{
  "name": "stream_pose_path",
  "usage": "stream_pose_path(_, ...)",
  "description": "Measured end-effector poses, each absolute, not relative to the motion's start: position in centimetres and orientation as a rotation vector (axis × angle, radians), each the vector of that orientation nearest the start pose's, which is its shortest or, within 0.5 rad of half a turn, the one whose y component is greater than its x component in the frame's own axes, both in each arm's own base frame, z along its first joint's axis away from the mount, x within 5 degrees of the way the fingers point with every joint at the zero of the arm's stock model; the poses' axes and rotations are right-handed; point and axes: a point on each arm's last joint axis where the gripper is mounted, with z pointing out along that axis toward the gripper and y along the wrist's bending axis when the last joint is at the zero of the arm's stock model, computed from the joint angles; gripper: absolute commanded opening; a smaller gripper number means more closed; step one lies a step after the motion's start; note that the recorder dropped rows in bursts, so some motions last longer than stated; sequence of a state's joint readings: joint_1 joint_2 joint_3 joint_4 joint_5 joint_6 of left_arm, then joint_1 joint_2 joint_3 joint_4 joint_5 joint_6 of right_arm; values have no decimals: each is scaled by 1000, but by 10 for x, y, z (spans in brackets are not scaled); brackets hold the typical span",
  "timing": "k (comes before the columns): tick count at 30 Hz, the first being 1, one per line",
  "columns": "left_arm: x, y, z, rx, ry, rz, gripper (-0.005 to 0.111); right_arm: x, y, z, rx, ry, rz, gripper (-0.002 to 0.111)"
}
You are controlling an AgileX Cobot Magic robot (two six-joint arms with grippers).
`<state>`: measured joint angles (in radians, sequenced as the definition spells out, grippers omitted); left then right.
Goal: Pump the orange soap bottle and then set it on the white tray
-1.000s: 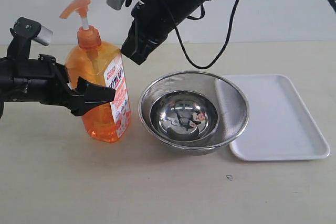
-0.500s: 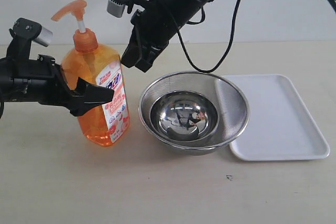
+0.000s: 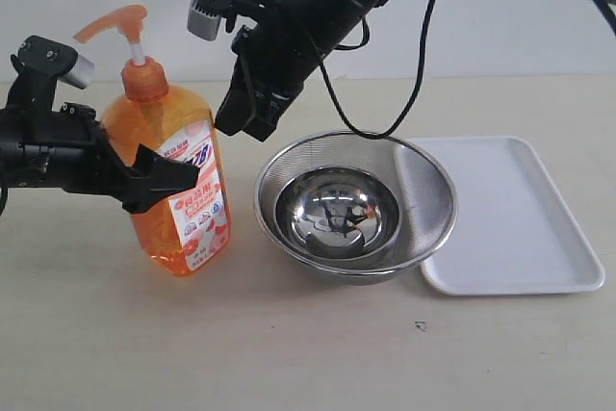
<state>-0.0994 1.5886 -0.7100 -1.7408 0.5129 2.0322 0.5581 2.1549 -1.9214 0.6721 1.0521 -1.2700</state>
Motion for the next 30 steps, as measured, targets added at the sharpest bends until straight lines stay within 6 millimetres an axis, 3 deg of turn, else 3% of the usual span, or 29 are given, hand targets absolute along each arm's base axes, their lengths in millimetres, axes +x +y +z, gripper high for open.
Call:
stream_pose_path(4,292,-73,192,656,2104,-467,107,374,296,255,-1809,1750,630,0)
stream_pose_path(6,292,-73,192,656,2106,-465,100,374,296,255,-1812,1749,632,0)
stream_pose_path(9,292,-72,192,654,2108,-460,74,373,297,255,-1813,1746,632,0)
stream_pose_path(14,293,-73,192,659,2103,-462,19,373,297,255,-1814,1747,630,0)
stream_pose_path(16,293,-73,192,659,2103,-462,5,374,296,254,-1813,1751,616,0)
stream_pose_path(24,293,-73,192,661,2103,-459,5,380,293,252,-1771,1812,523,0)
stream_pose_path(30,293,-73,192,655,2105,-462,5,381,287,271,-1718,1805,426,0)
